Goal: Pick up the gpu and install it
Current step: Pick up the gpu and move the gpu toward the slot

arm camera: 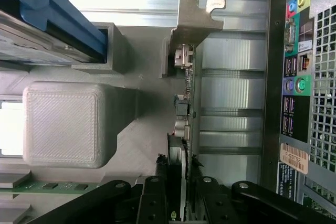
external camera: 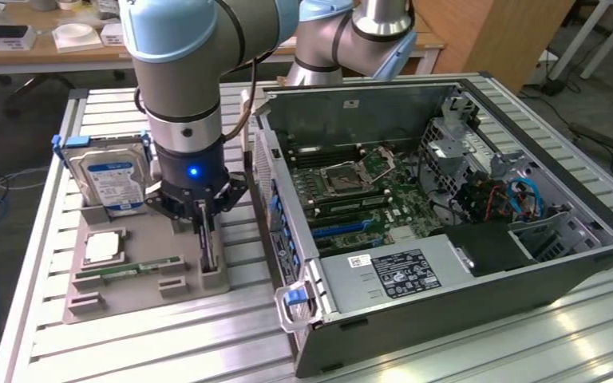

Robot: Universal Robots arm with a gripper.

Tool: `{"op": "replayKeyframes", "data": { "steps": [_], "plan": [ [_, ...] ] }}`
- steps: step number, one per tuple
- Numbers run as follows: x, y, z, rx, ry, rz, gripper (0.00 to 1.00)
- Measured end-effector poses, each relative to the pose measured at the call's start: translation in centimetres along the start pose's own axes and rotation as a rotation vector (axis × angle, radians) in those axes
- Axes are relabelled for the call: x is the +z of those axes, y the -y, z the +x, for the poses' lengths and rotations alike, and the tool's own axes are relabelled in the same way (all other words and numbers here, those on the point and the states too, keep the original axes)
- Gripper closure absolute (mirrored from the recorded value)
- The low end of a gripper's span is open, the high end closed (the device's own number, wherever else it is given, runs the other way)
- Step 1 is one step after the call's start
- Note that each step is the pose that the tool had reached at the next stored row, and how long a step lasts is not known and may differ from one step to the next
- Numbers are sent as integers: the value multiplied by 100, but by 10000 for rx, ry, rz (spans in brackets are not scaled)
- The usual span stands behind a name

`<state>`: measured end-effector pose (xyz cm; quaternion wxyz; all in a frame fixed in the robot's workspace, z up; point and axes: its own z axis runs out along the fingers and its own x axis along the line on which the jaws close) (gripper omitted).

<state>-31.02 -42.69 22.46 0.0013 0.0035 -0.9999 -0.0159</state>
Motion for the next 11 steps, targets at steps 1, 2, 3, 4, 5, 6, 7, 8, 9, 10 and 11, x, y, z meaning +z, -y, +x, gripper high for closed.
{"op": "replayKeyframes", "data": {
  "steps": [1, 2, 3, 4, 5, 6, 7, 8, 9, 10, 11],
  "plan": [
    [0, 0, 0, 0, 0, 1, 74],
    [0, 0, 0, 0, -1, 0, 74],
    [0, 0, 0, 0, 0, 0, 74],
    [0, 0, 0, 0, -1, 1, 74],
    [0, 0, 0, 0, 0, 0, 74],
    [0, 0, 0, 0, 0, 0, 74],
    [0, 0, 0, 0, 0, 1, 74],
    [0, 0, 0, 0, 0, 0, 74],
    [0, 0, 0, 0, -1, 1, 74],
    [0, 0, 0, 0, 0, 0, 74],
    [0, 0, 0, 0, -1, 0, 74]
  ]
}}
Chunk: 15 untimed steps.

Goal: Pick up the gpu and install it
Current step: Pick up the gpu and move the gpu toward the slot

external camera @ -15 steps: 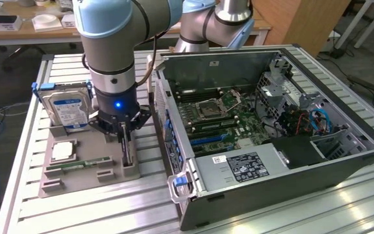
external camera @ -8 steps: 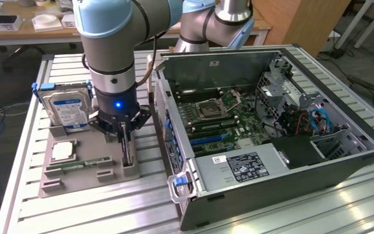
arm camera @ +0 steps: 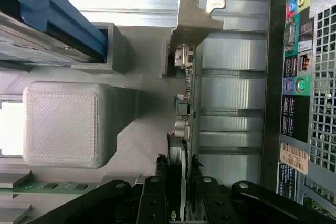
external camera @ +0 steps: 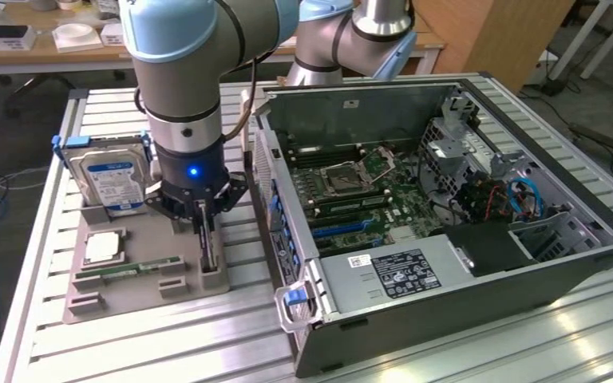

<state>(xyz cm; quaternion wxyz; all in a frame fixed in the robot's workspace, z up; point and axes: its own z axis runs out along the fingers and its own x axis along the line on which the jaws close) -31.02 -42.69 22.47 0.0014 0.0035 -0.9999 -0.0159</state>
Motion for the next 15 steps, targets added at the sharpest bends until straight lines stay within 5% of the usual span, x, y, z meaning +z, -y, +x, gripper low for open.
{"op": "replayKeyframes", "data": {
  "steps": [15],
  "plan": [
    [-392, -12, 0, -1, 8, 2, 74]
  ]
}}
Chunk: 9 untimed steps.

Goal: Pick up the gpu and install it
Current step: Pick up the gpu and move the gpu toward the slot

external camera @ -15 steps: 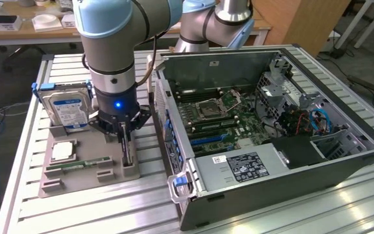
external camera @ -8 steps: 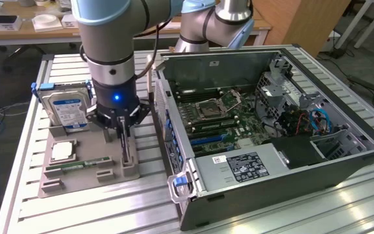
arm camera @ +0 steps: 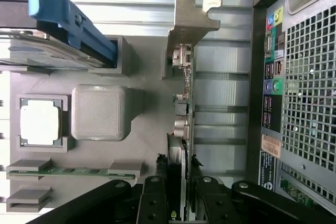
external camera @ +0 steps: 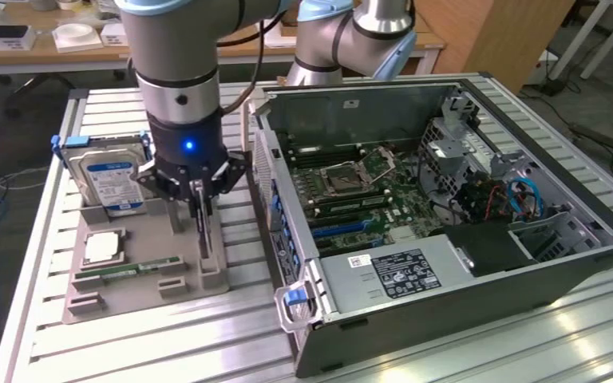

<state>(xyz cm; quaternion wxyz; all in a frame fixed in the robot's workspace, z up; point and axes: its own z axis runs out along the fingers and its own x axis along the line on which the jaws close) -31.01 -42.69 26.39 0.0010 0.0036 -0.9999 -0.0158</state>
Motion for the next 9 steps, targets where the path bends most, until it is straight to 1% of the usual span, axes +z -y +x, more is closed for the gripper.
{"op": "replayKeyframes", "data": {
  "steps": [2, 9],
  "plan": [
    [-68, -2, 0, -1, 10, 1, 74],
    [-383, -13, 1, 2, 11, 1, 74]
  ]
}}
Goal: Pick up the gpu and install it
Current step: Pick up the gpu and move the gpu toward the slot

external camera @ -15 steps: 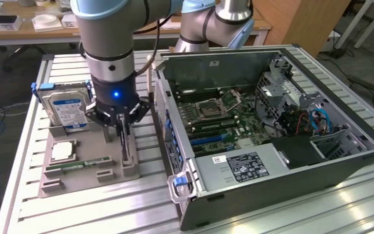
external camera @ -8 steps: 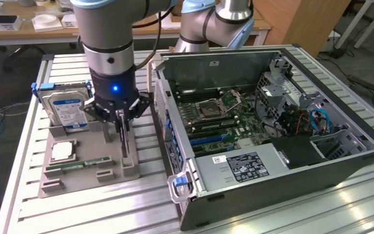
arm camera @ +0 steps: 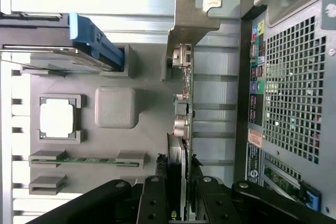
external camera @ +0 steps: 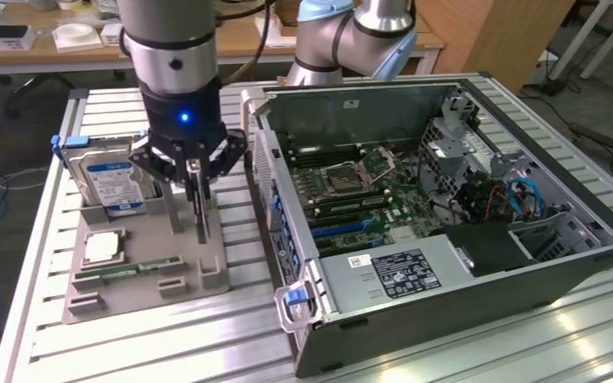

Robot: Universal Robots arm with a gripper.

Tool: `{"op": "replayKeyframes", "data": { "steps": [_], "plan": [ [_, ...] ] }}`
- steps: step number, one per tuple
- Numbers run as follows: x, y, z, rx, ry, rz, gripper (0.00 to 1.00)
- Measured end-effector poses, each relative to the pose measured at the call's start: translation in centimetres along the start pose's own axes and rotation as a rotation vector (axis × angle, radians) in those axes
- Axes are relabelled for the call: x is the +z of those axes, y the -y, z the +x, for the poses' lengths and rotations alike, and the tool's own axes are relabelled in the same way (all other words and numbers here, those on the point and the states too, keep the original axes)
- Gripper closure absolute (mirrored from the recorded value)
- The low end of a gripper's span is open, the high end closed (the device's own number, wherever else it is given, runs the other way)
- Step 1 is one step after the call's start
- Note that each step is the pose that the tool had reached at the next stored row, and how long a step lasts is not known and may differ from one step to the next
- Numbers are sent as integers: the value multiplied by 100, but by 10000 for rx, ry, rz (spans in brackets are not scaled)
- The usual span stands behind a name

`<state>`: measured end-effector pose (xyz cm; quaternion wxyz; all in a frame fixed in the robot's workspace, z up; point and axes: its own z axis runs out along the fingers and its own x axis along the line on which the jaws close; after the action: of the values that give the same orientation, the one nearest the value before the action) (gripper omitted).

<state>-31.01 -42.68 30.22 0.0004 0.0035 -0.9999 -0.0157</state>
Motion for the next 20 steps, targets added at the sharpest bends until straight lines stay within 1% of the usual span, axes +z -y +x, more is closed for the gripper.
{"op": "replayKeyframes", "data": {
  "steps": [20],
  "plan": [
    [-910, -28, -1, -1, -1, -1, 74]
  ]
}}
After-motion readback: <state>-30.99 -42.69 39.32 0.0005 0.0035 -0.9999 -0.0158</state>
